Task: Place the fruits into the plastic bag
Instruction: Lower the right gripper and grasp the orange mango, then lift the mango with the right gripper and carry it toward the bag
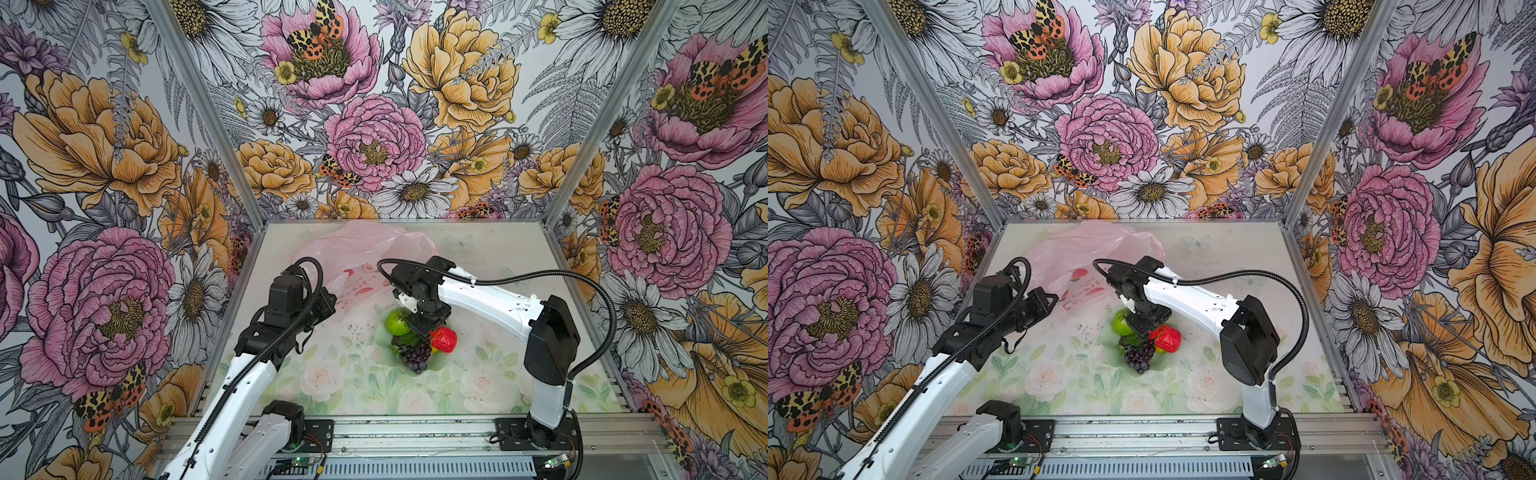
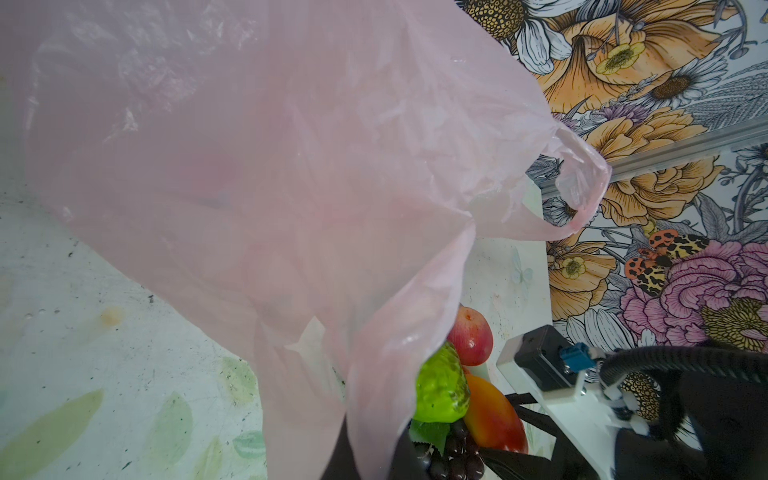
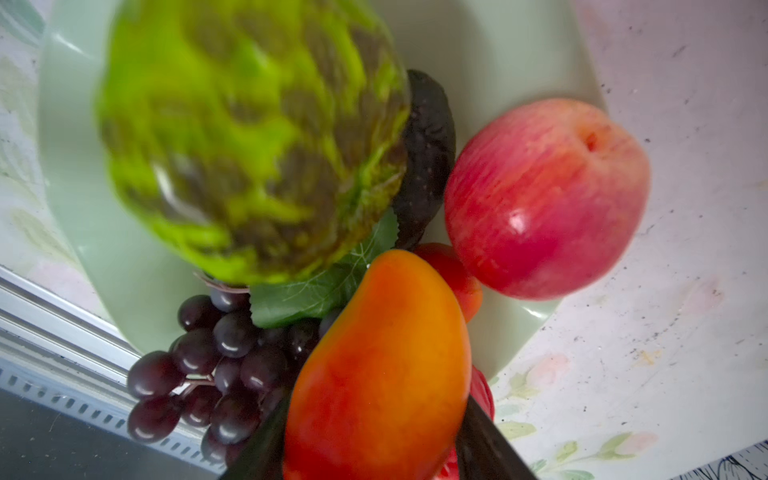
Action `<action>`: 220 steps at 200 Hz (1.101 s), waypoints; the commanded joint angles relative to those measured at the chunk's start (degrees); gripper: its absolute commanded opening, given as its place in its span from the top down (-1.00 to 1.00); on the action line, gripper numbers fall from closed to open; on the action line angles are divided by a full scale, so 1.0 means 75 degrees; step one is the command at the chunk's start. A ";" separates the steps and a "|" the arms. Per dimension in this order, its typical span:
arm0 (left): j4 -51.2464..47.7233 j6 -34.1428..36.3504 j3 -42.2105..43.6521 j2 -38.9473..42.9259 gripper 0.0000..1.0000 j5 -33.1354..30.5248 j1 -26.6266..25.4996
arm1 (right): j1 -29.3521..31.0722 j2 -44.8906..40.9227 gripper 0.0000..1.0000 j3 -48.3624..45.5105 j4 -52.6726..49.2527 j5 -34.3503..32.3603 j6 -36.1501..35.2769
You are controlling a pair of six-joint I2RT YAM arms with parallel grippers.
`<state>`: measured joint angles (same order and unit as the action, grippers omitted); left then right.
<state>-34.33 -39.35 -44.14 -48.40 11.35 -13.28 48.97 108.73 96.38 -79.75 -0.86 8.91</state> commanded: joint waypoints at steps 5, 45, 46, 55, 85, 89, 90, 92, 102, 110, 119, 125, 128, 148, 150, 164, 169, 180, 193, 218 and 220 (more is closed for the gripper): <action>0.0033 -0.0132 0.0093 0.0030 1.00 -0.0183 -0.0077 | -0.0098 -0.0257 -0.06 -0.0058 0.0133 -0.0058 0.0004; 0.0083 -0.0152 0.0098 -0.0027 1.00 -0.0228 -0.0196 | -0.0153 -0.0462 0.03 -0.0057 0.0177 -0.0119 0.0083; 0.0086 -0.0154 0.0097 -0.0033 1.00 -0.0226 -0.0197 | -0.0153 -0.0466 0.03 -0.0061 0.0178 -0.0125 0.0092; 0.0085 -0.0167 0.0100 -0.0038 1.00 -0.0257 -0.0240 | -0.0166 -0.0523 0.04 -0.0065 0.0194 -0.0148 0.0113; 0.0088 -0.0179 0.0085 -0.0015 1.00 -0.0300 -0.0280 | -0.0259 -0.0725 0.07 -0.0040 0.0250 -0.0074 0.0193; 0.0080 -0.0179 0.0087 -0.0015 1.00 -0.0302 -0.0291 | -0.0277 -0.0763 0.08 -0.0031 0.0261 -0.0052 0.0195; 0.0085 -0.0179 0.0086 -0.0015 1.00 -0.0305 -0.0291 | -0.0280 -0.0769 0.08 -0.0036 0.0261 -0.0045 0.0201; 0.0082 -0.0179 0.0085 -0.0015 1.00 -0.0298 -0.0292 | -0.0288 -0.0779 0.08 -0.0035 0.0270 -0.0033 0.0205; 0.0088 -0.0179 0.0085 -0.0015 1.00 -0.0304 -0.0291 | -0.0345 -0.0848 0.08 -0.0039 0.0289 0.0036 0.0222; 0.0089 -0.0186 0.0077 -0.0015 1.00 -0.0295 -0.0291 | -0.0365 -0.0891 0.09 -0.0041 0.0300 0.0076 0.0240; 0.0080 -0.0195 0.0073 -0.0021 1.00 -0.0318 -0.0303 | -0.0405 -0.0960 0.09 -0.0042 0.0320 0.0143 0.0253; 0.0099 -0.0202 0.0067 -0.0015 1.00 -0.0311 -0.0311 | -0.0424 -0.1005 0.09 -0.0036 0.0321 0.0199 0.0259; 0.0100 -0.0202 0.0063 -0.0017 1.00 -0.0318 -0.0311 | -0.0427 -0.1030 0.09 -0.0031 0.0329 0.0230 0.0273; 0.0094 -0.0214 0.0039 -0.0015 1.00 -0.0327 -0.0324 | -0.0530 -0.1202 0.10 -0.0009 0.0367 0.0444 0.0312; 0.0093 -0.0214 0.0038 -0.0015 1.00 -0.0330 -0.0335 | -0.0620 -0.1221 0.10 -0.0016 0.0376 0.0470 0.0318; 0.0100 -0.0212 0.0020 -0.0026 1.00 -0.0333 -0.0349 | -0.0723 -0.1361 0.10 -0.0001 0.0437 0.0666 0.0365; 0.0100 -0.0214 0.0014 -0.0017 1.00 -0.0343 -0.0363 | -0.0746 -0.1408 0.10 0.0004 0.0467 0.0745 0.0380; 0.0100 -0.0224 0.0017 -0.0016 1.00 -0.0358 -0.0377 | -0.0793 -0.1512 0.10 0.0044 0.0507 0.0918 0.0436; 0.0097 -0.0236 0.0017 -0.0015 1.00 -0.0355 -0.0386 | -0.0866 -0.1614 0.10 0.0097 0.0576 0.1103 0.0495; 0.0099 -0.0214 -0.0040 -0.0044 1.00 -0.0358 -0.0396 | -0.0996 -0.1809 0.10 0.0262 0.0681 0.1451 0.0620; 0.0100 -0.0223 -0.0034 -0.0049 1.00 -0.0352 -0.0400 | -0.1003 -0.1815 0.10 0.0280 0.0689 0.1475 0.0638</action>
<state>-34.28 -40.60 -44.14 -48.56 9.89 -15.81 42.13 97.78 95.94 -76.75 6.46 11.99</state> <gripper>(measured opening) 0.047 0.502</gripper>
